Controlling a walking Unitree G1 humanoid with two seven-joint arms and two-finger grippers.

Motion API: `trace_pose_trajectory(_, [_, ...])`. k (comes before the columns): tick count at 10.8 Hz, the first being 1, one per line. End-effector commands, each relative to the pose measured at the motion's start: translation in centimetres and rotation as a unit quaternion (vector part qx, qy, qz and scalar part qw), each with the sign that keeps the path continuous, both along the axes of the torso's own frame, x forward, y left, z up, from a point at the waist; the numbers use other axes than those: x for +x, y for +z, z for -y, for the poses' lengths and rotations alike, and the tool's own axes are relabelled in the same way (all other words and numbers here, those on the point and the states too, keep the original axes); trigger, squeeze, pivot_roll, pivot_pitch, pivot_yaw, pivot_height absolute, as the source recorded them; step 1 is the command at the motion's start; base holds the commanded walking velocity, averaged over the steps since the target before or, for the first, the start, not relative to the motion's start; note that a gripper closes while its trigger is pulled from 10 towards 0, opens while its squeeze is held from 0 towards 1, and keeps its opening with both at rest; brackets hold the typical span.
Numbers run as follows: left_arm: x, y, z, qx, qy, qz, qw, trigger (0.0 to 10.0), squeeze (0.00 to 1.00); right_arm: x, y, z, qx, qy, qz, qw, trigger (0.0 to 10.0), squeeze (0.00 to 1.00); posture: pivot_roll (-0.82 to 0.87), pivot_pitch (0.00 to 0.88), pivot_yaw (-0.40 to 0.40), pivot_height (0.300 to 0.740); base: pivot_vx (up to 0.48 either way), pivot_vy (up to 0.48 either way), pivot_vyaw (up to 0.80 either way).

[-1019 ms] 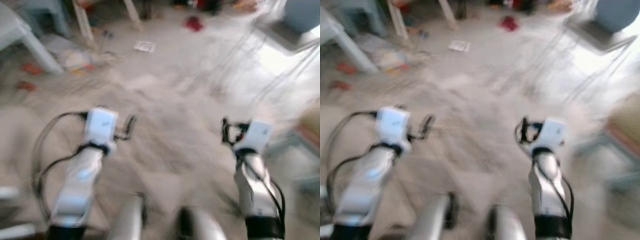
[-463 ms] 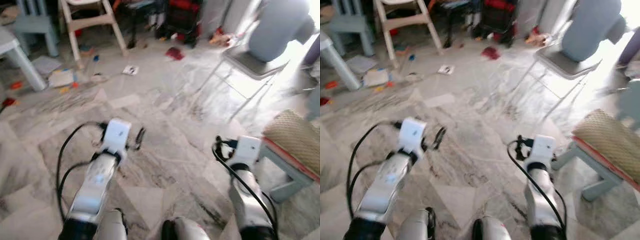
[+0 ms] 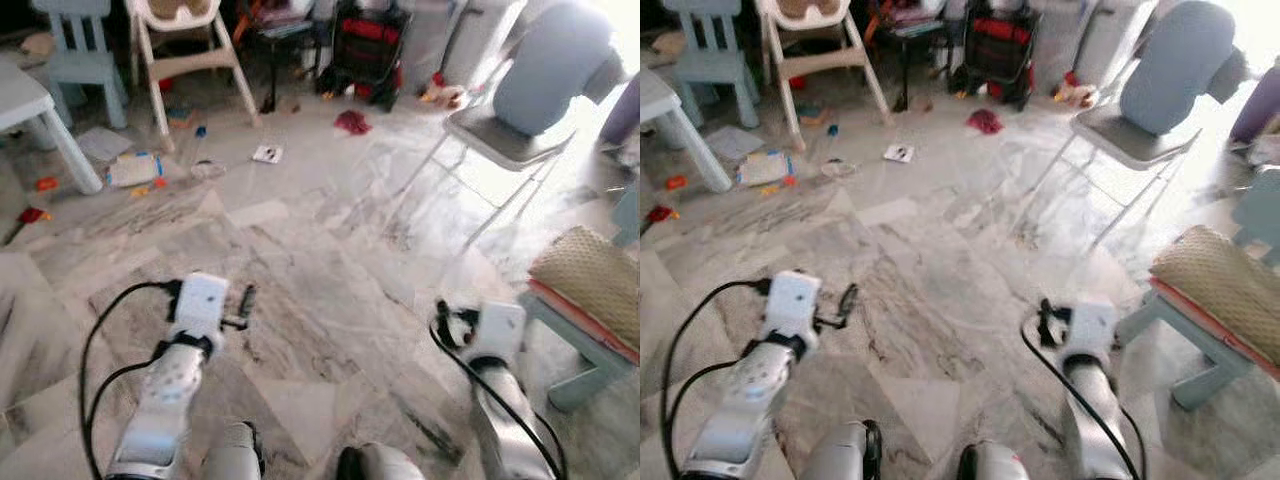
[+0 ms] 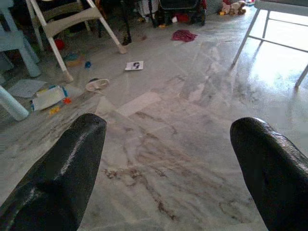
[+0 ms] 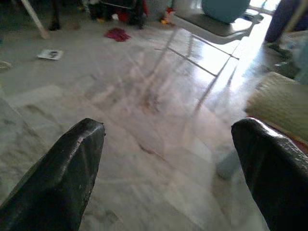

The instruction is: Move the pillow to the sofa

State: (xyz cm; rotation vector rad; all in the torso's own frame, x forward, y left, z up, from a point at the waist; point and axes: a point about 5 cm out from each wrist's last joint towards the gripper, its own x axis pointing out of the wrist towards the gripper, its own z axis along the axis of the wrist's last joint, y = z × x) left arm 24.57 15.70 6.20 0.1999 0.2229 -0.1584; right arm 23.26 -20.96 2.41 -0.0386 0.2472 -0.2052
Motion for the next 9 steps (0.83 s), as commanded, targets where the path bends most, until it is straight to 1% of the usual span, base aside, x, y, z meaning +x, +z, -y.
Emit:
trace_pose_trajectory(1, [0.5,0.9,0.4,-0.004,-0.016,0.021,1.000,10.0,0.00,-0.1,0.4,0.6,-0.013,0.000,0.011,1.000,10.0,0.00,0.04,0.072,-0.041,0.740,0.000,0.000,0.00])
trace_pose_trajectory(2, [0.7,1.2,0.3,-0.009,-0.011,0.025,1.000,10.0,0.00,-0.1,0.5,0.5,-0.014,0.001,0.011,1.000,10.0,0.00,0.03,0.080,-0.040,0.740,0.000,0.000,0.00])
trace_pose_trajectory(3, [0.6,1.2,0.1,-0.023,-0.002,0.021,1.000,10.0,0.00,-0.1,0.5,0.5,-0.018,0.004,0.009,1.000,10.0,0.00,0.03,0.092,-0.042,0.740,0.266,0.000,-0.74])
trace_pose_trajectory(5, [0.3,0.9,0.7,-0.035,-0.011,0.010,0.999,10.0,0.00,-0.3,0.7,0.8,-0.018,0.000,0.008,1.000,10.0,0.00,0.01,0.100,-0.050,0.740,0.292,0.000,-0.80])
trace_pose_trajectory(6, [0.1,0.6,1.3,-0.043,-0.023,0.002,0.999,10.0,0.00,-0.1,0.6,0.8,-0.017,-0.001,0.007,1.000,10.0,0.00,0.00,0.099,-0.039,0.740,0.315,0.000,-0.80])
trace_pose_trajectory(8, [0.4,0.6,2.0,-0.049,-0.031,0.000,0.998,10.0,0.00,0.6,1.2,0.7,-0.017,0.003,0.019,1.000,10.0,0.00,-0.01,0.104,-0.036,0.740,0.315,0.000,-0.80])
trace_pose_trajectory(9, [0.6,0.7,2.0,-0.050,-0.030,0.000,0.998,10.0,0.00,0.7,1.2,0.8,-0.018,0.007,0.020,1.000,10.0,0.00,-0.02,0.106,-0.038,0.740,0.307,0.000,0.00])
